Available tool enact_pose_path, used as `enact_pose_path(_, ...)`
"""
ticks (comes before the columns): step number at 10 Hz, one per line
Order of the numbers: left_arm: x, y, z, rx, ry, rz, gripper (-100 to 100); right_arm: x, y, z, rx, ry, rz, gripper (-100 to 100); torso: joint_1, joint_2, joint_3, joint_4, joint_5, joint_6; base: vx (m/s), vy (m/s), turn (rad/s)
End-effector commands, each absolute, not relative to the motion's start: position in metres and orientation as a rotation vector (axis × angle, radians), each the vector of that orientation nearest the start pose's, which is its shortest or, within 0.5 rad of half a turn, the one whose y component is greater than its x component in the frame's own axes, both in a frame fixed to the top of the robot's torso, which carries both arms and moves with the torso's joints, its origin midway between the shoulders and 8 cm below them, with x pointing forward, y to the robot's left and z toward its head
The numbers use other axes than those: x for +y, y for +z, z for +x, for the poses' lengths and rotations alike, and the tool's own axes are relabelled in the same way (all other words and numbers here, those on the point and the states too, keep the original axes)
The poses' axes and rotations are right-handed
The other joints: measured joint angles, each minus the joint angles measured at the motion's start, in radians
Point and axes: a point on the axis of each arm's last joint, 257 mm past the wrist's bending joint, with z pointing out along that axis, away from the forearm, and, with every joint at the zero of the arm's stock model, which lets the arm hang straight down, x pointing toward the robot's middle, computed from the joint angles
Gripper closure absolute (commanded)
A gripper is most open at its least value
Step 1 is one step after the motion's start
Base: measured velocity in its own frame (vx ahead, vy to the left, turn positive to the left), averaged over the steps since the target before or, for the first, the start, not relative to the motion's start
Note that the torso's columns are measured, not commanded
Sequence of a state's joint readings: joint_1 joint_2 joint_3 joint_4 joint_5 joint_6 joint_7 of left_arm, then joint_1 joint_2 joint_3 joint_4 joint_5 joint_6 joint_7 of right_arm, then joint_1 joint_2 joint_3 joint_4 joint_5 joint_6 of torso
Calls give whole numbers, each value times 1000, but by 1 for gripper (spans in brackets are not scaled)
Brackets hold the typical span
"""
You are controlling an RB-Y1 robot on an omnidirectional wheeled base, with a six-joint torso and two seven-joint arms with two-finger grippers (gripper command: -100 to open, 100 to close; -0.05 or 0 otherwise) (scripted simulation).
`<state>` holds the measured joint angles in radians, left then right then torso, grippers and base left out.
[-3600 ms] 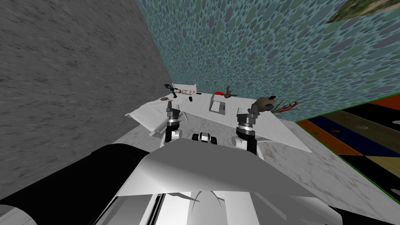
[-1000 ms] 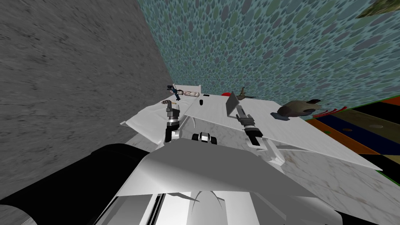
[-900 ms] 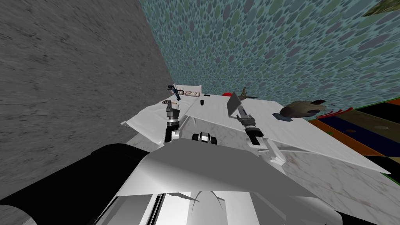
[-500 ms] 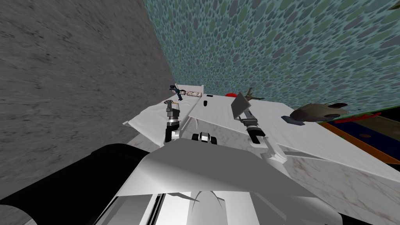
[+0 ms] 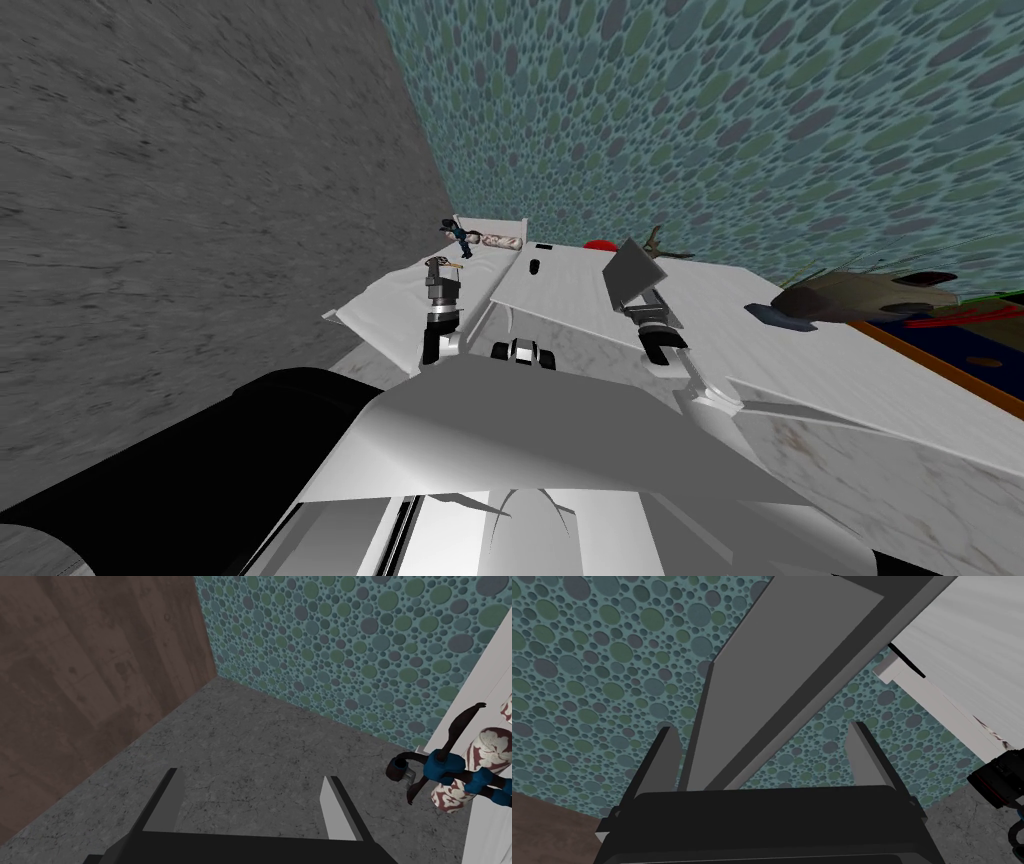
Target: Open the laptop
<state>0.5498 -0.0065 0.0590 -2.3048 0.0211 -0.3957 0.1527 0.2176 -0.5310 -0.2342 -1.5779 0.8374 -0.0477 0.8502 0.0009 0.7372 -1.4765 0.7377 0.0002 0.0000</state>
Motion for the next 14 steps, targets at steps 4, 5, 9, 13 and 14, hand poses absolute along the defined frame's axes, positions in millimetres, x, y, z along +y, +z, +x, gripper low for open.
enact_pose_path(4,311,0,347,622,-1347,-831,0,-550,-210,470,1656,-841,-334,-100,-7,6,4,2,-2,1,-63,-41,209)
enact_pose_path(5,311,0,347,622,-1347,-831,0,-565,-209,472,1667,-886,-295,-100,-4,4,3,1,-1,-1,-203,-173,467)
enact_pose_path(9,311,0,347,622,-1347,-831,0,-589,-204,480,1682,-962,-213,-100,2,-1,-1,0,1,1,-203,-94,270)
enact_pose_path(13,311,0,347,622,-1346,-831,0,-619,-206,485,1726,-1052,-91,-100,-3,0,0,0,-1,0,-163,-74,327)
enact_pose_path(14,311,0,347,622,-1347,-831,0,-627,-212,483,1752,-1080,-54,-100,-3,-1,0,0,-1,-1,-259,-94,431)
